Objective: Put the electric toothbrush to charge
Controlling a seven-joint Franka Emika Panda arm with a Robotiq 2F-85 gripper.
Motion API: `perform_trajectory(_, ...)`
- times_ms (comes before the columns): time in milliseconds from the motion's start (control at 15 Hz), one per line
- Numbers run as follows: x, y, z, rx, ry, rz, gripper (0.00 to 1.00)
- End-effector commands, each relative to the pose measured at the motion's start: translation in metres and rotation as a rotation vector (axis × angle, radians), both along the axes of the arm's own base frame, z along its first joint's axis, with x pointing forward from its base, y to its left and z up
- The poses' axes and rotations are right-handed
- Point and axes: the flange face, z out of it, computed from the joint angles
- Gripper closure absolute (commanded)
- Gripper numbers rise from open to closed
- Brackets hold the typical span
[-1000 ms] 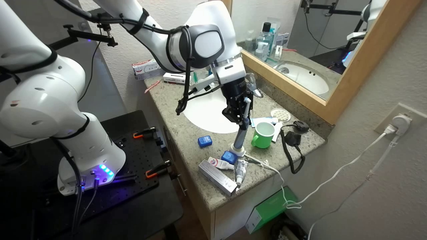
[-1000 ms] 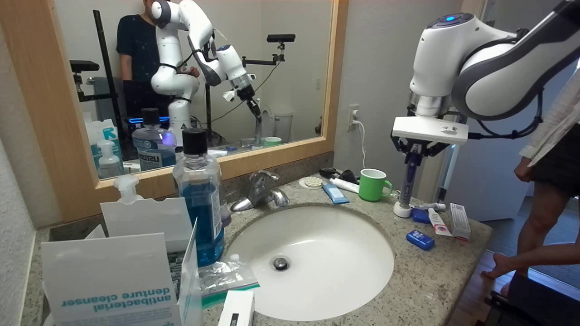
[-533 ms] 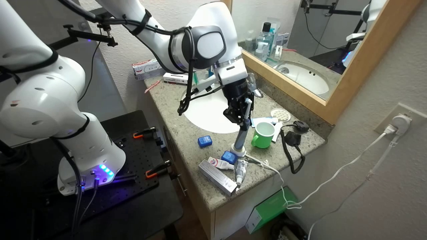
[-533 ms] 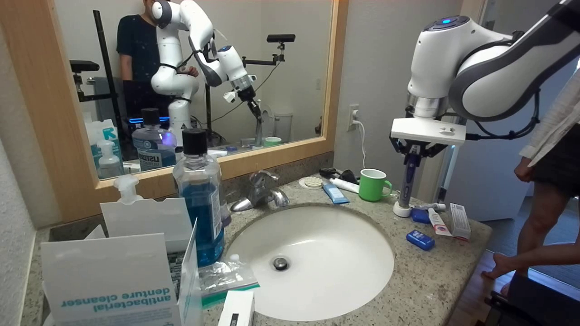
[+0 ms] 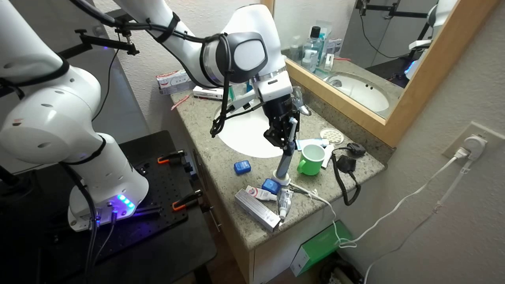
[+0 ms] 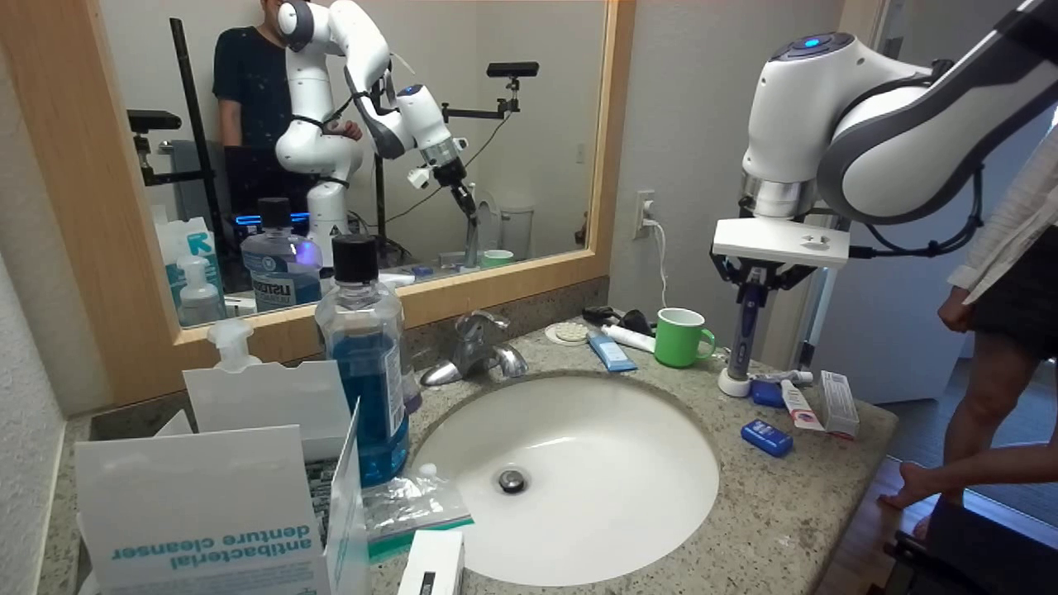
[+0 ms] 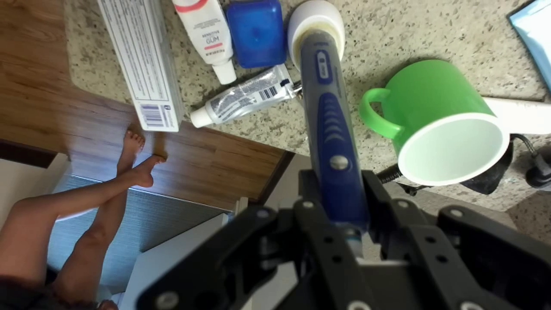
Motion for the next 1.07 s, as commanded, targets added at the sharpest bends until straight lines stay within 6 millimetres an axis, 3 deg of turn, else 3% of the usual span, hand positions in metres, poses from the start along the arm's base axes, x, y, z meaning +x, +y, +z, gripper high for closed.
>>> perform_trajectory(0,0.002,0.000,0.001,-0.016,0.002,-0.019,0.93)
perform_trajectory(133,0.000,0.001,0.001,-0.013,0.000,-0.019,0.90)
perform_trajectory(200,-0.001,0.001,0.002,-0.011,-0.003,-0.019,0.72)
perform_trajectory(267,-0.002,0.001,0.003,-0.010,-0.004,-0.017,0.47)
perform_trajectory(400,-0.004,0.002,0.004,-0.009,-0.008,-0.016,0.39)
perform_trajectory(733,-0.006,0.004,0.006,-0.009,-0.008,-0.010,0.02)
perform_trajectory(1000,-0.003,0.016,-0.005,0.017,0.032,0.026,0.00)
